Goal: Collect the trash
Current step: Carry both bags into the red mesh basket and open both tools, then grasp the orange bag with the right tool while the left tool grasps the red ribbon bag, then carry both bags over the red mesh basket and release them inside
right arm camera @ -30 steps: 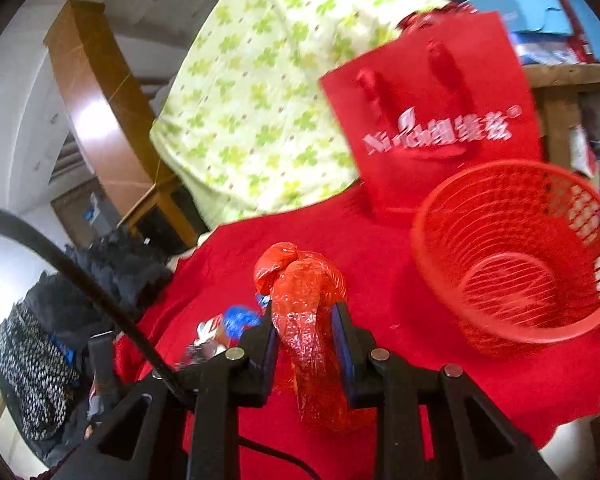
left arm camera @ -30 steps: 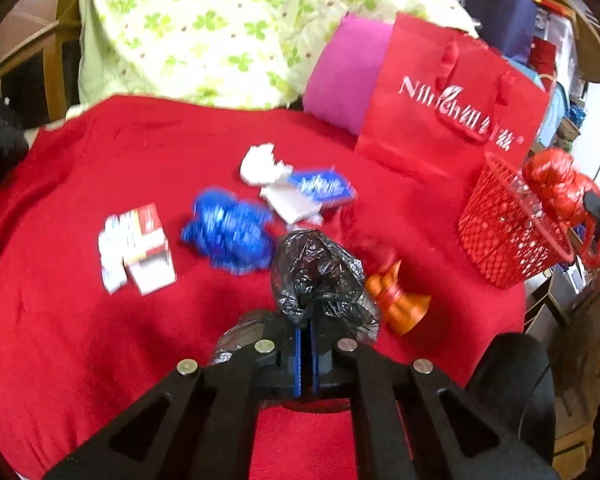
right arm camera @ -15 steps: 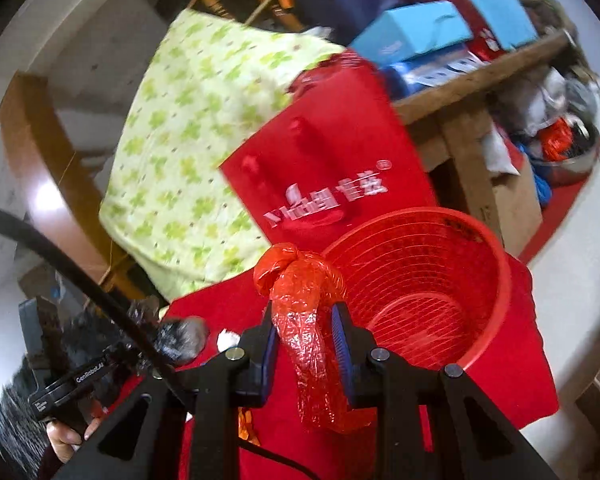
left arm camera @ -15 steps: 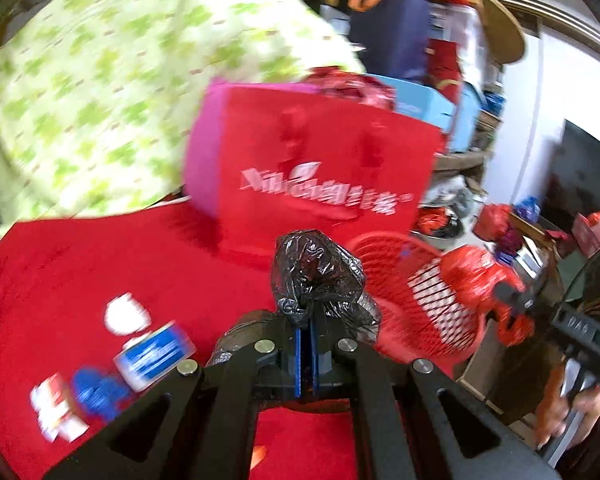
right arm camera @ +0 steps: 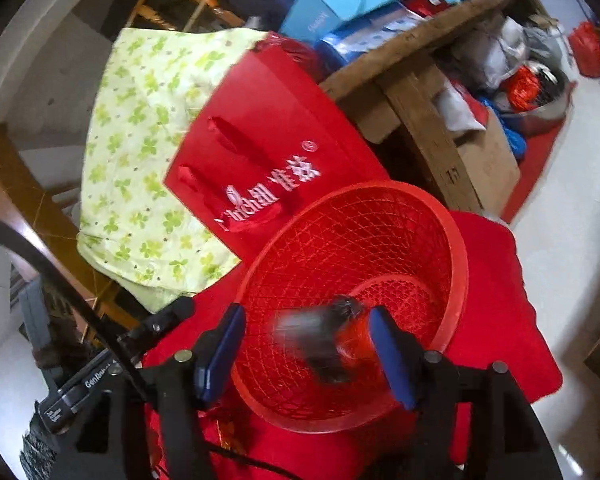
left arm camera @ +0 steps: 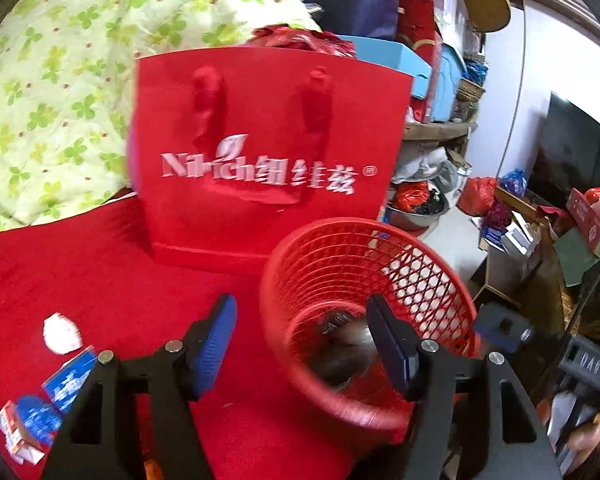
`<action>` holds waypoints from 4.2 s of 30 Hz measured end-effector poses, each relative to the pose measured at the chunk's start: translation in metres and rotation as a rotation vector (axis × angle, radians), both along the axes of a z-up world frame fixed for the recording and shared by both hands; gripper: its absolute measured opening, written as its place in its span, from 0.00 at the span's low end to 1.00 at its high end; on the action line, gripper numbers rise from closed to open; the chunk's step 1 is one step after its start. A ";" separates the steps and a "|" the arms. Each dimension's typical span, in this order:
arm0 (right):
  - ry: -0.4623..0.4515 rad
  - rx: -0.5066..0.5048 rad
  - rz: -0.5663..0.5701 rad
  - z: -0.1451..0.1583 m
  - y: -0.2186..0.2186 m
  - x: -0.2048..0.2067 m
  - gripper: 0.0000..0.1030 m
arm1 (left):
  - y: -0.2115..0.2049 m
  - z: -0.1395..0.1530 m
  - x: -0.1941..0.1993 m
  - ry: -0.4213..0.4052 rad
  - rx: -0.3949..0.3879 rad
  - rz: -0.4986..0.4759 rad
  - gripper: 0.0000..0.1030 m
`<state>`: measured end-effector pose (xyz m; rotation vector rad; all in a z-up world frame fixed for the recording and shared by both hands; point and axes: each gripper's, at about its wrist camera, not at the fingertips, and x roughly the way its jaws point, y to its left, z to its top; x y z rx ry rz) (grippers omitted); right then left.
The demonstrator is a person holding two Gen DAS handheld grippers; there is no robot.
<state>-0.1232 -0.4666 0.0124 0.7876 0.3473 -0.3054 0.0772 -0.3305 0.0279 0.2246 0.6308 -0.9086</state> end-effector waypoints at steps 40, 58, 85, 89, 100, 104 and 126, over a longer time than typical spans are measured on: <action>0.377 -0.094 0.482 -0.112 0.181 0.143 0.28 | 0.218 -0.098 0.067 0.146 0.030 0.381 0.66; 0.345 -0.107 0.457 -0.100 0.175 0.124 0.28 | 0.195 -0.137 0.056 0.332 0.058 0.139 0.67; 0.213 -0.222 0.406 -0.038 0.174 0.084 0.28 | 0.204 -0.130 0.039 0.242 0.078 0.155 0.26; 0.176 -0.243 0.389 -0.022 0.171 0.074 0.28 | 0.214 -0.106 0.021 0.218 0.017 0.145 0.26; 0.053 -0.298 0.226 0.037 0.122 0.027 0.28 | 0.161 -0.006 -0.010 0.084 -0.099 0.071 0.26; 0.037 -0.278 0.152 0.051 0.087 0.012 0.28 | 0.130 0.019 -0.015 0.074 -0.125 0.028 0.26; 0.096 -0.060 0.021 0.011 -0.031 0.011 0.62 | -0.034 -0.014 -0.011 0.144 0.009 -0.043 0.64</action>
